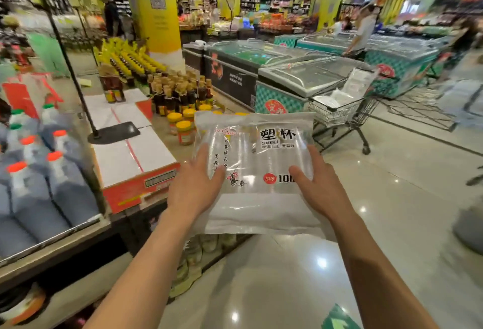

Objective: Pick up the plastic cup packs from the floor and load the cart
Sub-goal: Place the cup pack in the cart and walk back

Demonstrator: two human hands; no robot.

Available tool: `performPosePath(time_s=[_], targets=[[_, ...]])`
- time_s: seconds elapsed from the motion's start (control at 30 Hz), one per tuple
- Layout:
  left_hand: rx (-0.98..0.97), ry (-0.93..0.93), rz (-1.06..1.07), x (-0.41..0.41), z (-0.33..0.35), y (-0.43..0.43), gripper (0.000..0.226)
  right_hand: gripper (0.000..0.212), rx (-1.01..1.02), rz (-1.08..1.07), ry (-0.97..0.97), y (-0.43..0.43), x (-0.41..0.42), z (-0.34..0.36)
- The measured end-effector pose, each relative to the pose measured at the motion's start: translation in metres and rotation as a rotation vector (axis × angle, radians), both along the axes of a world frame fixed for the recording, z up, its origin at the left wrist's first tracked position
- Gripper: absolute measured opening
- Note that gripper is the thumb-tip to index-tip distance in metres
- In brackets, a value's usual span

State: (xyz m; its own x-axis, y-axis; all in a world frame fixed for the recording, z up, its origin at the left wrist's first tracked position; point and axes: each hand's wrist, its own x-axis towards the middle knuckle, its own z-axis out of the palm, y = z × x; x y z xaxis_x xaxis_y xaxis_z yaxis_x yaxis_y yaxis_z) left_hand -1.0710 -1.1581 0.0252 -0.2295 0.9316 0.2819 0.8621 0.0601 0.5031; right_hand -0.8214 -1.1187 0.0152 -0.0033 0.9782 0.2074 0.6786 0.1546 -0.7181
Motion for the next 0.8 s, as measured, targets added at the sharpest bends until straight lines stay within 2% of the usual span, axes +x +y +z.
performPosePath(time_s=[0.13, 0.23, 0.53, 0.8], targets=[[0.001, 0.045, -0.114, 0.045, -0.008, 0.09, 0.068, 0.073, -0.01, -0.116, -0.001, 0.055, 0.047, -0.004], [0.004, 0.002, -0.189, 0.075, -0.014, 0.161, 0.068, 0.072, -0.026, -0.19, -0.013, 0.102, 0.075, -0.005], [-0.036, 0.023, -0.313, 0.146, -0.007, 0.4, 0.068, 0.073, -0.05, -0.394, 0.029, 0.288, 0.136, -0.003], [-0.075, 0.027, -0.408, 0.212, -0.007, 0.55, 0.065, 0.073, -0.061, -0.479, 0.033, 0.422, 0.197, -0.003]])
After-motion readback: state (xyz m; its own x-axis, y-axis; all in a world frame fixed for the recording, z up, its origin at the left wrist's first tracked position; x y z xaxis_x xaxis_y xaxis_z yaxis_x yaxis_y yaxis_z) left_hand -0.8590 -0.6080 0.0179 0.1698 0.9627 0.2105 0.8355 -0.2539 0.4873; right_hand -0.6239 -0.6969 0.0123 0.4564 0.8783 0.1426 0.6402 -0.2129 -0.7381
